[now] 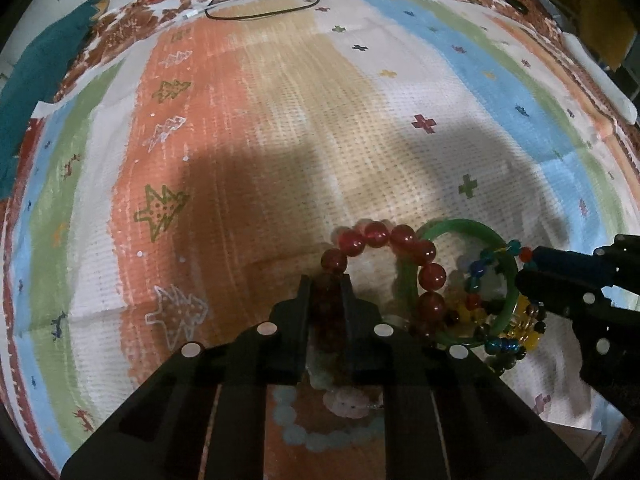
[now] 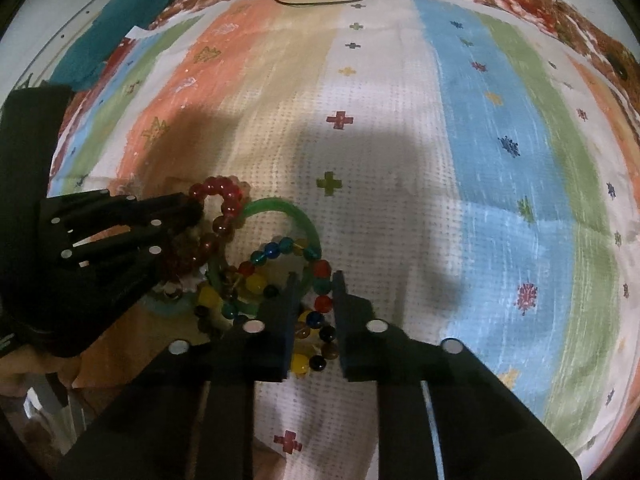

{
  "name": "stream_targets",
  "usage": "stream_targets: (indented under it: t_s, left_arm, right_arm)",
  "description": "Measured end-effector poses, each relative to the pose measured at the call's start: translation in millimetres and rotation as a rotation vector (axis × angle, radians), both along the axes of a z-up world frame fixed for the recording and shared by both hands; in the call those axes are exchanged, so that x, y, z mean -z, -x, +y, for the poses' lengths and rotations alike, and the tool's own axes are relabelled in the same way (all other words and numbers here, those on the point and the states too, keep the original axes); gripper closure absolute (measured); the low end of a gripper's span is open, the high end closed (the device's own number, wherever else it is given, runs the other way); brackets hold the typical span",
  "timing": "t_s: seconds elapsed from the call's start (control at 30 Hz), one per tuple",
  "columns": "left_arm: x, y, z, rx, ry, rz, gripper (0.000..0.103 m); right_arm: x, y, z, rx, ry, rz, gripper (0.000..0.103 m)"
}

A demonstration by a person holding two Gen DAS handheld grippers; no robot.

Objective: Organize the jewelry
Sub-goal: 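Close the left gripper on the red beaded bracelet while the right gripper grasps the multicolour bracelet, then lift the red bracelet with the left gripper while the right gripper lifts the multicolour bracelet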

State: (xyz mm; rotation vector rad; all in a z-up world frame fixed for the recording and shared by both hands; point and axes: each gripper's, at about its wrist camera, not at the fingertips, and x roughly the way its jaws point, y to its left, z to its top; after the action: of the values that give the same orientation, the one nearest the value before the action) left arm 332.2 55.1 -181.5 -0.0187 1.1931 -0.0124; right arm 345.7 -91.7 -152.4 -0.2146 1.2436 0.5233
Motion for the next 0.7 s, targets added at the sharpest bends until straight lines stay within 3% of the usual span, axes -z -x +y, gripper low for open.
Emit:
stream_targets:
  t_s: [0.7]
  left_arm:
    - [-52,25,9,-0.096,0.024,-0.085,0.090]
  right_arm:
    - [-38,22,-5,-0.016,-0.019,-0.111,0.093]
